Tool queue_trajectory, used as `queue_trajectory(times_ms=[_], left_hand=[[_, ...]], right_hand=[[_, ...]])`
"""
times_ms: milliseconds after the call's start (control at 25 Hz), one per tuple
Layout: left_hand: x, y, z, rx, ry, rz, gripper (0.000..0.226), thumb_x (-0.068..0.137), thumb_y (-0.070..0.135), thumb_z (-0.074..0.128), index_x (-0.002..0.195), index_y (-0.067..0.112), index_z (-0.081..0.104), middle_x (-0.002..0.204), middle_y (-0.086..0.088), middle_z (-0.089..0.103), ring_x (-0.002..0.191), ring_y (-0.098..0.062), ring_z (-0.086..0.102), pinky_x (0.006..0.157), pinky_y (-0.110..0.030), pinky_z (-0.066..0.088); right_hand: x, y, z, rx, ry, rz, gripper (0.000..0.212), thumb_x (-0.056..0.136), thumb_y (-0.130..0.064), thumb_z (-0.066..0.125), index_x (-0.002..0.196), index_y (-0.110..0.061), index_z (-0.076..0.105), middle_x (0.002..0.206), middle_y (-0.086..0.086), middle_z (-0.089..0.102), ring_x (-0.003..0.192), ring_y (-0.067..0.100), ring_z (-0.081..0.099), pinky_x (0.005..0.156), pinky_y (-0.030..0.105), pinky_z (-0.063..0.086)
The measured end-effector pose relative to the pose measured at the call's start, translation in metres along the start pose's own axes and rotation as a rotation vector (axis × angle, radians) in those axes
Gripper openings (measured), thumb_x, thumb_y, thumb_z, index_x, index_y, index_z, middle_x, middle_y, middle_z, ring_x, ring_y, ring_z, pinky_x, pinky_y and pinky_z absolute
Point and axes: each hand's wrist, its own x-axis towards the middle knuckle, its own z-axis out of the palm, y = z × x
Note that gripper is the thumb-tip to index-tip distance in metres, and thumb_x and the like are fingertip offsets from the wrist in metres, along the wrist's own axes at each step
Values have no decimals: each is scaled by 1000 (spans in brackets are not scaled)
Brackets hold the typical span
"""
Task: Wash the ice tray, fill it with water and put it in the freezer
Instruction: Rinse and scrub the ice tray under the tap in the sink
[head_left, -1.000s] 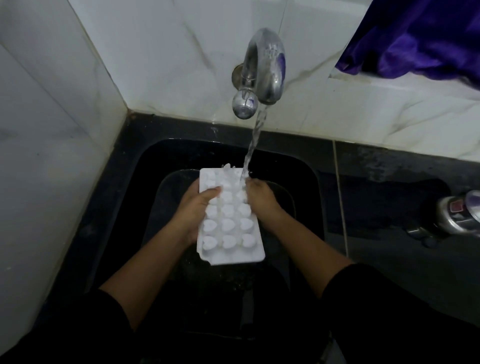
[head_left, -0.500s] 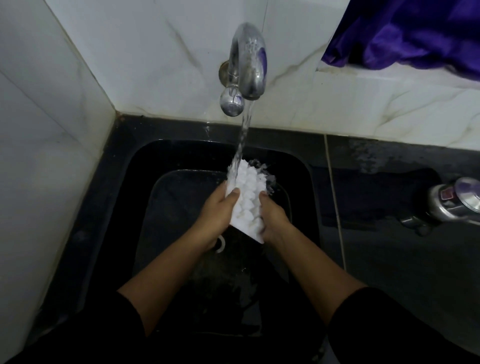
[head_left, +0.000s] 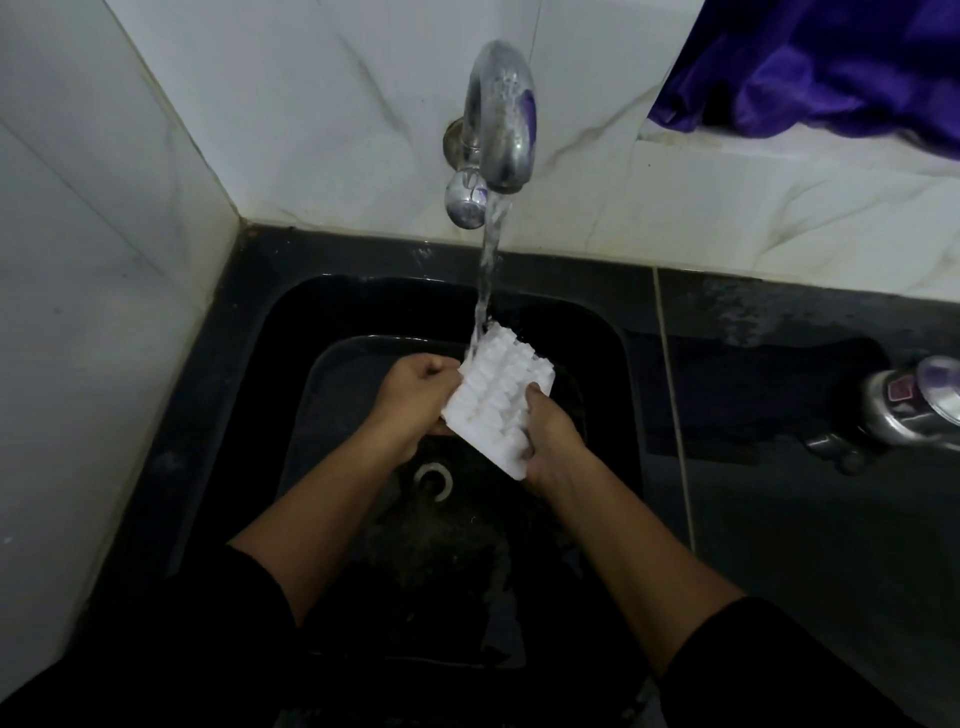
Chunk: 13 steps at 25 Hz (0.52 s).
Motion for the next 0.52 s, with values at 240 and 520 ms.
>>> queue_trajectory(times_ms=[240,520], left_hand=[[10,-4,-3,162,17,-5,19,100,30,66,112,18,74,107,-4,79,92,-18,75,76,-34,62],[1,-15,6,128,-43,-65,26,108,16,46,106,10,72,102,-11,76,82,-17,71,68,-29,56]], right_hand=[[-19,0,-24,-269,-30,-25,45,103,-49,58,121,-8,67,103,7,74,86,23,73,56,26,54],[-22,4,-36,-413,-43,-124,52,100,-56,58,119,-9,68,103,8,77,88,26,76,68,33,60]])
